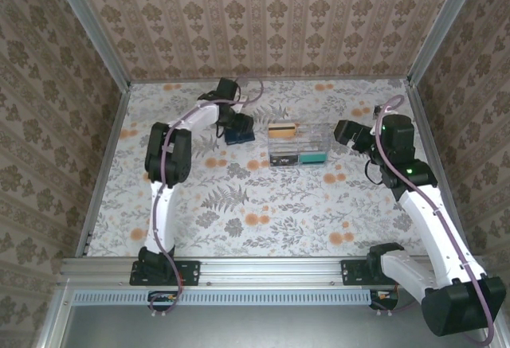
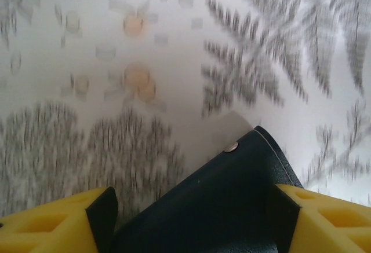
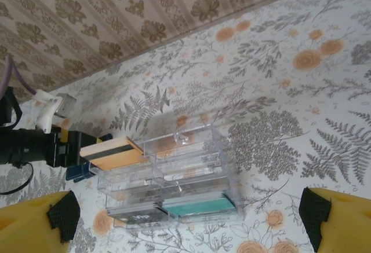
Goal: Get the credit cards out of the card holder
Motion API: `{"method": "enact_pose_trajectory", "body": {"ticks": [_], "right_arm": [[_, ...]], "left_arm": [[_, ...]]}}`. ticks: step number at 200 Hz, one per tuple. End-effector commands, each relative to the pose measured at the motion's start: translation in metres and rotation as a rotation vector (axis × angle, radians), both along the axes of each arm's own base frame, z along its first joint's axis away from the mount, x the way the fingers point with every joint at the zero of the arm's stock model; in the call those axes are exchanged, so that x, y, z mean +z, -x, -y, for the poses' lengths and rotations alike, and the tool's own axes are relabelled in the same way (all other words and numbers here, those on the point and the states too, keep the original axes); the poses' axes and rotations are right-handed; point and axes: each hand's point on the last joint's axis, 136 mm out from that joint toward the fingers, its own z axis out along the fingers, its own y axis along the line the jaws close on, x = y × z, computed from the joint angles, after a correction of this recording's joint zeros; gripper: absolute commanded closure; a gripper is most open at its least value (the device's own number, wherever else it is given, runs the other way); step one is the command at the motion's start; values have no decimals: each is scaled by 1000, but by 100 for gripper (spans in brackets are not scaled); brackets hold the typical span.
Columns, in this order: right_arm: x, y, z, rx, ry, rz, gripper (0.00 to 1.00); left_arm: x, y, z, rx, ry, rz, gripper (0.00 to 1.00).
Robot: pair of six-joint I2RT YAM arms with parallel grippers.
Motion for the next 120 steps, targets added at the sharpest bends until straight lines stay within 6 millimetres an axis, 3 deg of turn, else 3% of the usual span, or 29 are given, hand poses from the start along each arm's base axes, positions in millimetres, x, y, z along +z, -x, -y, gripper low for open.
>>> {"method": "enact_pose_trajectory", "body": {"ticks": [1,80,103,107,120], "right_arm": [[-6,-2,-11,41,-33,-7,0],[-15,-17,-39,137,-57,-40,0],[-18,-20,-51,164,-49,-47,0],[-19,-20,-53,170,-47,-50,0],[-20,-21,-59,182,-39,-55,0]], "left_arm": [[-11,36,-22,46,-61,-74,29],[-18,141,-60,265,-37,-190,31],[-23,170,-61,376,37,-253,30],[-25,179,-51,363,47,-264,30],[-26,194,-45,407,72,-282,30]]}}
